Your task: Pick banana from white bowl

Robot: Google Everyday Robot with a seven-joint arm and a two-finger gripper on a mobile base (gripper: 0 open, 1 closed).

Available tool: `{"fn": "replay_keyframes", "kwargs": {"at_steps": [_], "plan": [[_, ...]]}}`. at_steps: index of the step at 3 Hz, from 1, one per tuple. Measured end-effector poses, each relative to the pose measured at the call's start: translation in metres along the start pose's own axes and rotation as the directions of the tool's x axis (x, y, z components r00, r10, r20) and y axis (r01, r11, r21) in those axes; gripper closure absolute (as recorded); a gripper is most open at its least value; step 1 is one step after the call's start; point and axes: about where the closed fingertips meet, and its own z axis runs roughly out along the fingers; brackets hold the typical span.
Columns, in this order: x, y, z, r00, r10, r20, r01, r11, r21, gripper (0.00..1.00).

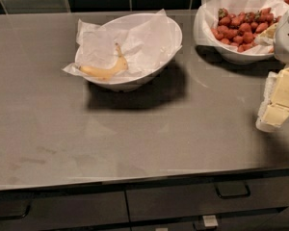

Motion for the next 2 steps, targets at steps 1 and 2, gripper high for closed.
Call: {"fn": "replay_keyframes", "kwargs": {"at_steps": [1,2], "plan": [[0.0,0.0,0.0,1.0,0.0,0.0,0.0,1.0,0.0,0.0],[-0.0058,-0.0025,-0.0006,0.999,-0.016,0.033,0.016,0.9998,-0.01,0.0]]}}
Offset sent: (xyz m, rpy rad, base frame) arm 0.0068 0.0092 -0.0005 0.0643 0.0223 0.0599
